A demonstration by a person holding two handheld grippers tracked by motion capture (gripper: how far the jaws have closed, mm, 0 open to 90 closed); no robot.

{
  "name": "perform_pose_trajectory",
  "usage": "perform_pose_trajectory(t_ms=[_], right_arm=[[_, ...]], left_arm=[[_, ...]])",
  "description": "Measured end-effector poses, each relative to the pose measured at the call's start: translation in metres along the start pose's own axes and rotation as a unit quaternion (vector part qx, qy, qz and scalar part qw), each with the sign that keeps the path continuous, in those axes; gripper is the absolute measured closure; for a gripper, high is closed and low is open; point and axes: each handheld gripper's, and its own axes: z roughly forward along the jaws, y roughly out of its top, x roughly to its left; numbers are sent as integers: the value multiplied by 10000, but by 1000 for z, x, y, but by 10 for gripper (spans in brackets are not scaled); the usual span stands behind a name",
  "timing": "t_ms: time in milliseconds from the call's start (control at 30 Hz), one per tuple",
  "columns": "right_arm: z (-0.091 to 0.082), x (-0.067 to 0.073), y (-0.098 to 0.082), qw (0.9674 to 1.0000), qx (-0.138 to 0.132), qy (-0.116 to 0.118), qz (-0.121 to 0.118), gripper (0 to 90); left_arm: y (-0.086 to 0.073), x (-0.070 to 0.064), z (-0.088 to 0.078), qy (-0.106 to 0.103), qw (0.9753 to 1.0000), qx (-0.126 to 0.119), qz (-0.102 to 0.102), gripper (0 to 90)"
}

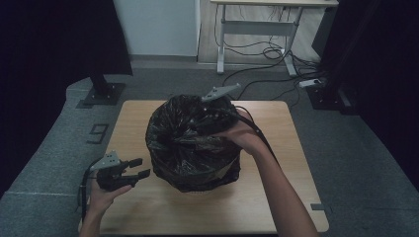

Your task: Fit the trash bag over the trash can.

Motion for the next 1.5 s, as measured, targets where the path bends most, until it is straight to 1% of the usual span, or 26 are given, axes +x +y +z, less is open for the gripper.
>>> perform_pose_trajectory(t_ms=[133, 233, 367, 467, 533, 667, 800, 933, 1067, 1200, 1333, 1400, 1500], right_arm=[[-17, 3, -12, 9999, -143, -43, -77, 280], [-32, 6, -22, 9995, -320, -32, -72, 279], [-50, 7, -38, 9988, -474, -62, -80, 279], [-65, 5, -51, 9982, -577, -57, -121, 276], [-75, 3, -61, 9976, -676, -116, -128, 274], [-93, -2, -81, 9961, -860, -175, -64, 271], [-105, -7, -101, 9952, -950, -216, -11, 267], [-111, -11, -121, 9942, -1054, -233, 34, 264], [-113, -14, -142, 9932, -1129, -264, 73, 264], [-111, -16, -161, 9925, -1186, -250, 164, 263], [-108, -18, -180, 9913, -1259, -331, 210, 263], [-106, -20, -189, 9902, -1329, -323, 281, 263], [-104, -23, -202, 9897, -1337, -342, 380, 263]], left_arm=[[0, 0, 0, 6, 10000, 6, 3, 402], [0, 0, 0, 15, 10000, 14, 0, 402], [0, -1, -1, 19, 10000, 2, -13, 403], [0, -3, -1, 19, 10000, -8, -27, 402], [0, -4, -1, 26, 10000, -11, -31, 402], [0, -5, -1, 31, 10000, 13, -19, 402], [0, -6, -1, 38, 10000, 48, -1, 401], [-2, -5, 0, 41, 10000, 50, -50, 402], [-4, -4, 0, 48, 9999, 85, -70, 401], [-5, -4, 0, 48, 9999, 94, -81, 401], [-5, -4, 1, 51, 9999, 106, -81, 401], [-6, -3, 1, 51, 9999, 111, -94, 401], [-7, -4, 1, 43, 9999, 126, -91, 401]])
